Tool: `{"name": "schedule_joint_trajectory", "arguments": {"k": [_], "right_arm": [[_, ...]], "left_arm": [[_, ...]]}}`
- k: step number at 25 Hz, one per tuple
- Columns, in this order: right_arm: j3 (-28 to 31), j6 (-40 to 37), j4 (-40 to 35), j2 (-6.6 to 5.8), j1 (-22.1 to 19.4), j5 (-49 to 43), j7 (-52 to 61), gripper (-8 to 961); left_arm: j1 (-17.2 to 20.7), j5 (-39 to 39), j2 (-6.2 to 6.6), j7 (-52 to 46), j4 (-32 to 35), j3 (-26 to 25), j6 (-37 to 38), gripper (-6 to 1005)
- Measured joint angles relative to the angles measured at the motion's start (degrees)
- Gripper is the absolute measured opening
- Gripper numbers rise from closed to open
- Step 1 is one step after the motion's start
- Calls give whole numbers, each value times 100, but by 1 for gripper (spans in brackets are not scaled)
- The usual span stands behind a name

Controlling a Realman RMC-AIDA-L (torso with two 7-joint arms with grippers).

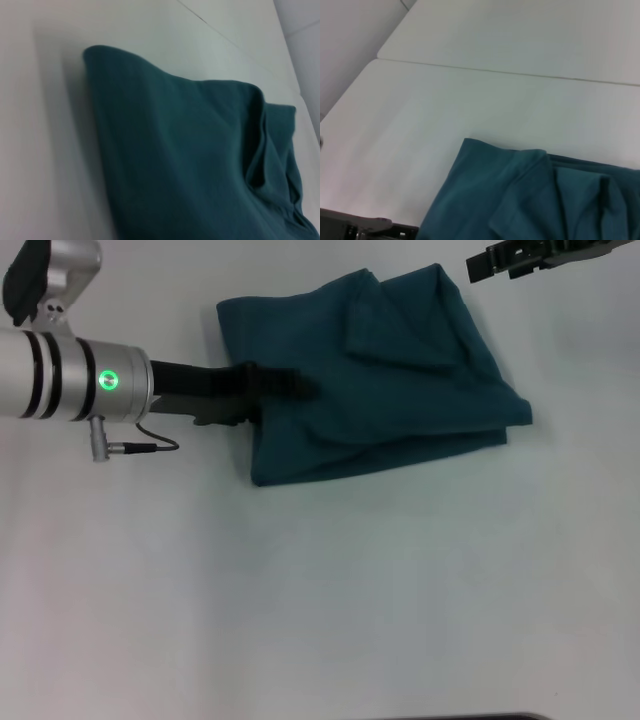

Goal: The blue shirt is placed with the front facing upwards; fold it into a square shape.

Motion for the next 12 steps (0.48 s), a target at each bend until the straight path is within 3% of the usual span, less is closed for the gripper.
{"name": "schedule_joint_trajectory", "arguments": {"k": [12], "right_arm": [[32, -14, 0, -15, -54, 39, 7, 824]], "left_arm": [[-68, -1, 1, -39, -66, 195, 87, 682]]}}
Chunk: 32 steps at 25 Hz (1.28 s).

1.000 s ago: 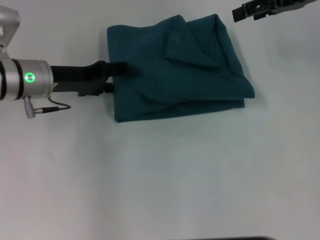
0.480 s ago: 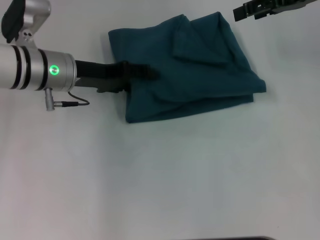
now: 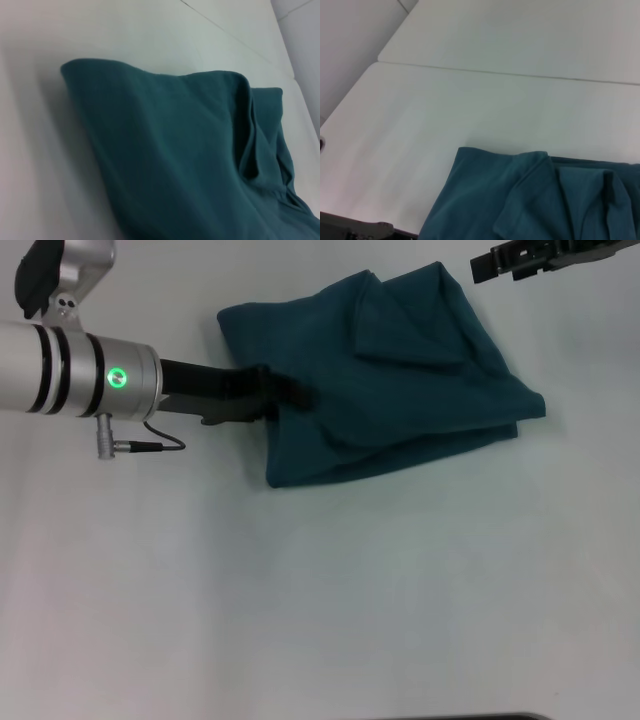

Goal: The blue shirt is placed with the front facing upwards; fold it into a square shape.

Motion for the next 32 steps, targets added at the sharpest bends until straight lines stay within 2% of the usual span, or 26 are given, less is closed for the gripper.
{"name": "schedule_joint_trajectory", "arguments": {"k": [5, 9, 11, 14, 19, 20, 21, 28, 32], "right_arm": [[33, -1, 0, -5, 1, 0, 2, 824], [36, -1, 0, -10, -5, 0, 4, 824], [37, -2, 1, -10, -9, 0, 4, 823], [37, -2, 0, -12, -24, -1, 4, 823], [37, 0, 18, -21, -59, -1, 4, 822], [37, 3, 22, -22, -69, -1, 4, 822], [37, 9, 27, -24, -74, 0, 2, 822], [37, 54, 39, -28, -94, -5, -27, 823], [7, 34, 39, -23, -67, -4, -19, 823]], "left_arm": [[-42, -4, -11, 1, 11, 7, -10, 450], [-37, -37, -20, 49, -3, 2, 84, 317], [-24, -52, -14, 165, -18, -32, 253, 250], [0, -72, 47, 523, -22, -54, 806, 81], [190, -70, 255, 695, -32, -58, 1546, 82], [300, -56, 384, 693, -37, -59, 1739, 82], [300, -56, 384, 693, -37, -59, 1739, 82], [545, -60, 909, 598, -41, -81, 1838, 82], [498, -10, 1053, 577, -39, -201, 1813, 83]]}}
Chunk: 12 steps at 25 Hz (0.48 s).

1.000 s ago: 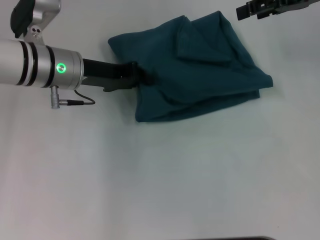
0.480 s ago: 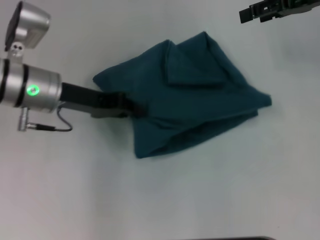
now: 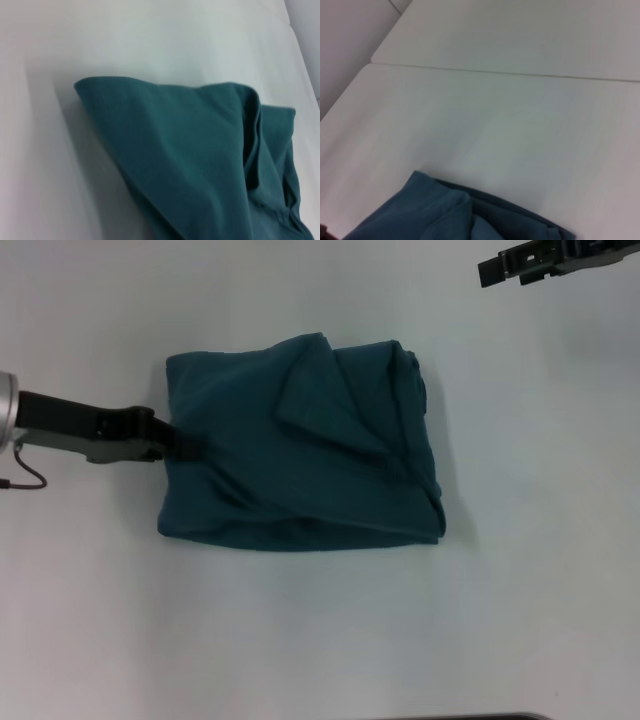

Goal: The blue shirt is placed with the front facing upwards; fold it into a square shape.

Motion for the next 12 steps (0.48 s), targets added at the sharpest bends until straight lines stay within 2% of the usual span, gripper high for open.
{"name": "schedule_joint_trajectory", "arguments": {"k": [6, 9, 11, 12], "right_arm": [[-21, -27, -14, 11, 11, 3, 23, 823], [-22, -32, -4, 13, 11, 4, 24, 824], [-23, -35, -7, 14, 12, 5, 24, 824], [-23, -39, -11, 13, 11, 5, 24, 824]], "left_arm": [[-11, 126, 43, -121, 47, 24, 164, 83], [135, 293, 20, -281, -252, -150, 178, 83], [210, 296, 16, -320, -402, -218, 190, 158], [393, 300, 26, -465, -767, -505, 227, 195]]}}
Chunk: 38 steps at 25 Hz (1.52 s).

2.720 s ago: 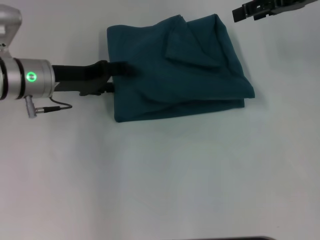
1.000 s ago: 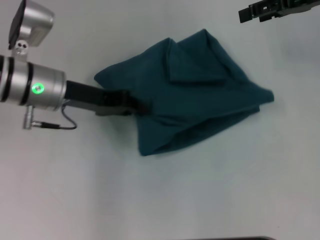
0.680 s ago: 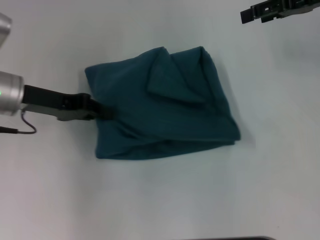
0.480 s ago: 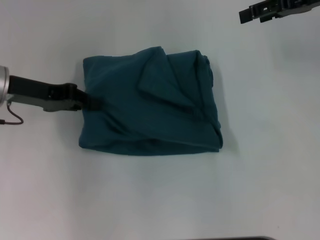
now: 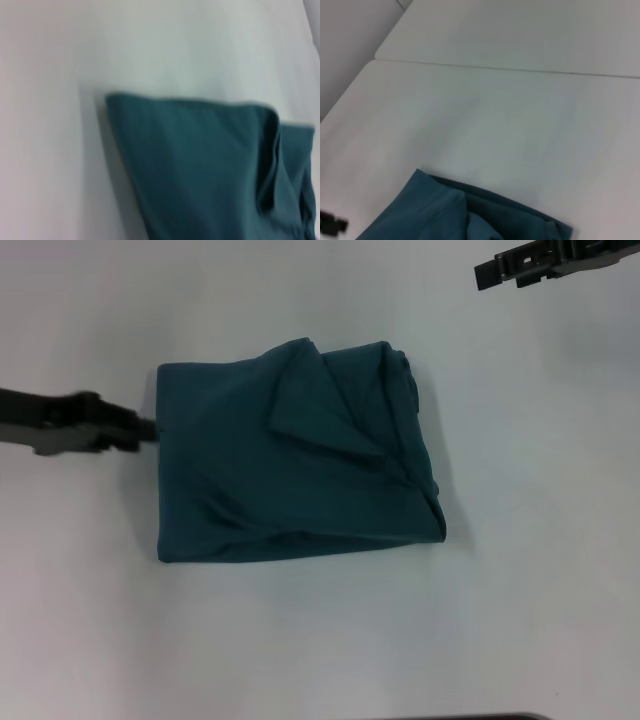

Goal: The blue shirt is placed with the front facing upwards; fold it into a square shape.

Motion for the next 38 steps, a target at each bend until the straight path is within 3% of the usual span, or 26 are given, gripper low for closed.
{"name": "schedule_joint_trajectory", "arguments": {"k": [2, 6, 13, 18, 22, 26, 32, 38], "right_arm": [[1, -4, -1, 0, -2, 0, 0, 824], [18, 11, 13, 0, -22, -1, 0, 823], [26, 32, 23, -3, -40, -1, -2, 822], [42, 35, 26, -5, -63, -2, -12, 823], [23, 32, 26, 16, -40, 0, -13, 823], [-32, -92, 33, 70, 28, 186, -41, 823], [-961, -203, 145, 338, 240, 326, -469, 824], [-1744, -135, 282, 587, 585, 154, -492, 822]], "left_arm": [[102, -61, 1, -58, -185, -337, 56, 274], [233, -447, -153, 56, -278, -1136, 423, 415], [298, -449, -564, -271, 4, -1160, 305, 574], [261, -238, -684, -266, 550, -1100, -80, 717], [203, -260, -672, -151, 524, -1161, 63, 868], [377, -466, -627, -150, -111, -1585, 447, 886], [638, -598, -404, -145, -323, -2130, 678, 886], [865, -794, -243, -120, -341, -2322, 802, 886]]}}
